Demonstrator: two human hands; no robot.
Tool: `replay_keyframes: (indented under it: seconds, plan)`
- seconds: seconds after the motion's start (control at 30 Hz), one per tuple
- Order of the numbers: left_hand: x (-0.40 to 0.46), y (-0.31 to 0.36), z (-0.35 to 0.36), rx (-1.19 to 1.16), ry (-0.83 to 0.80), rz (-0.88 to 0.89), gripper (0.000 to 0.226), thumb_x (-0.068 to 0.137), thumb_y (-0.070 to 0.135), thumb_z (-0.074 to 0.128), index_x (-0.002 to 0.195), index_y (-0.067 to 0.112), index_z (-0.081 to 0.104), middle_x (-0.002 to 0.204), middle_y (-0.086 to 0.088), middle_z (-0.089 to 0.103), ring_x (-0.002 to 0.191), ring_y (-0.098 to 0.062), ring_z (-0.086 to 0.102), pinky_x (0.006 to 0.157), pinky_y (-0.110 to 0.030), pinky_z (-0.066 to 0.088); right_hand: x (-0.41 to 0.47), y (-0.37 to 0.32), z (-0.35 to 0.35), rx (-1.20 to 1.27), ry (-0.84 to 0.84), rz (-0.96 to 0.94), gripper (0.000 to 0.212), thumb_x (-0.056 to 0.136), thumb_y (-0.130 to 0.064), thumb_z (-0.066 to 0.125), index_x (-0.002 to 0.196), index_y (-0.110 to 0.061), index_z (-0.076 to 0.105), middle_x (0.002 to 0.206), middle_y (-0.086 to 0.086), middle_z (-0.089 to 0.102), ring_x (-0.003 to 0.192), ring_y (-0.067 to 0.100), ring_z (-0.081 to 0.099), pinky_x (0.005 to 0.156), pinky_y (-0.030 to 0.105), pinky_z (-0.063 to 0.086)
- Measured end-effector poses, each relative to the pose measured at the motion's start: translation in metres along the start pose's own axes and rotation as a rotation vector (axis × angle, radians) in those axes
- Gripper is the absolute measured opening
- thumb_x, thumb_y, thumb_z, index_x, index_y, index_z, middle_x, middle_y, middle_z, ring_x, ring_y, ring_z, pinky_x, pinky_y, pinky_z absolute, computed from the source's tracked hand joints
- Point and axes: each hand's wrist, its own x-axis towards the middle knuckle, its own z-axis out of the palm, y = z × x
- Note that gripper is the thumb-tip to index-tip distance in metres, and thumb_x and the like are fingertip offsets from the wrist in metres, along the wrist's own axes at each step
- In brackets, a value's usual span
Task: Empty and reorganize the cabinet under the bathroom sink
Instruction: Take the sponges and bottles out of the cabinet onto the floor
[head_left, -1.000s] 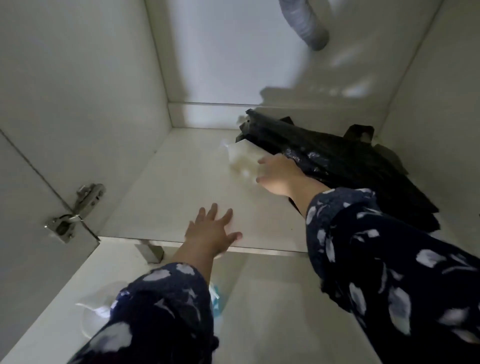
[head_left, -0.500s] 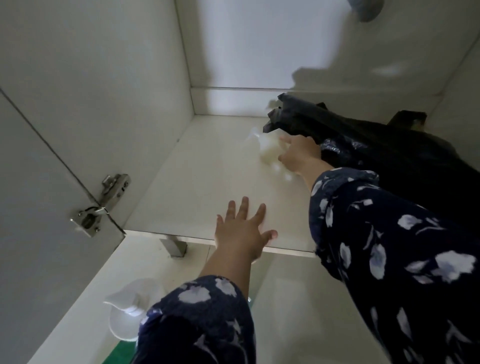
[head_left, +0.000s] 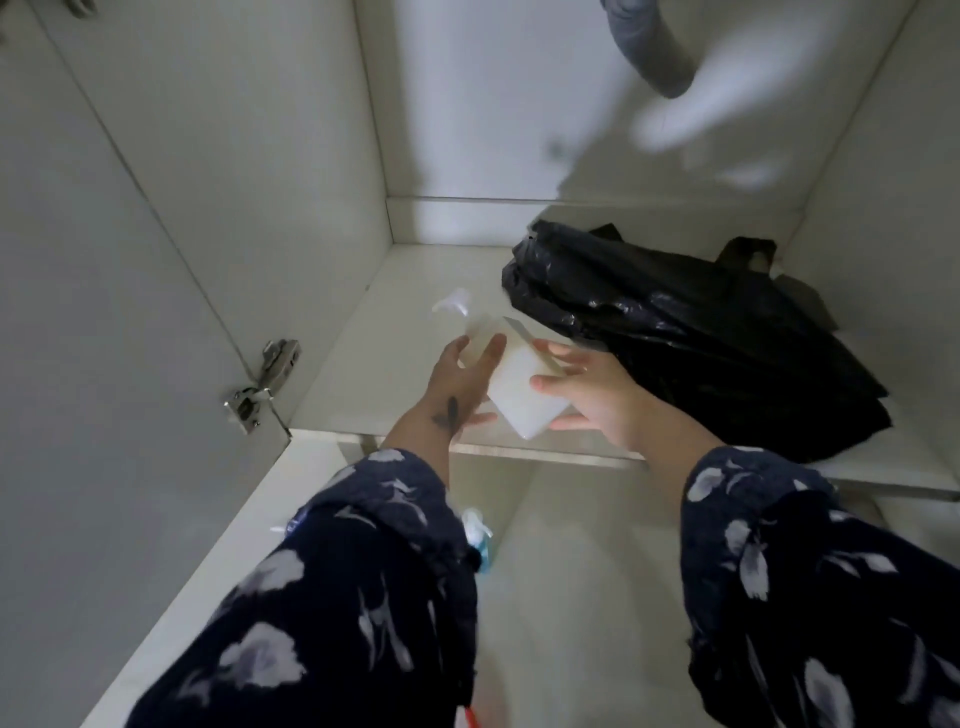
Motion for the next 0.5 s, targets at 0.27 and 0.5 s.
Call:
replay_keyframes:
  seconds: [0.27, 0.5]
  plan:
    - [-0.091, -0.032, -0.012, -0.089, -0.113, -0.142, 0.100, 0.056, 0.038, 0.090, 0.140, 0.030, 0.035, 0.123, -0.013, 0.060, 0.107, -0.036, 0.062, 0.084, -0.056, 0.054, -0.084, 0.043, 0.003, 0.034, -0.150, 0.127, 0.056, 0.087, -0.004, 0.065, 0.134, -0.032, 0.053, 0.134, 0.000, 0.055, 0.121, 0.023, 0.053, 0.096, 0.043, 0.051]
    - [-0.162, -0.083, -0.020, 0.061, 0.112, -0.098, 0.087, 0.070, 0.017, 0.084, 0.143, 0.015, 0.037, 0.141, -0.009, 0.044, 0.115, -0.028, 0.048, 0.059, -0.027, 0.052, -0.090, 0.073, 0.021, -0.544, -0.132, 0.122, 0.048, 0.095, -0.023, 0.050, 0.142, -0.028, 0.044, 0.150, 0.000, 0.040, 0.140, 0.021, 0.031, 0.114, 0.035, 0.023]
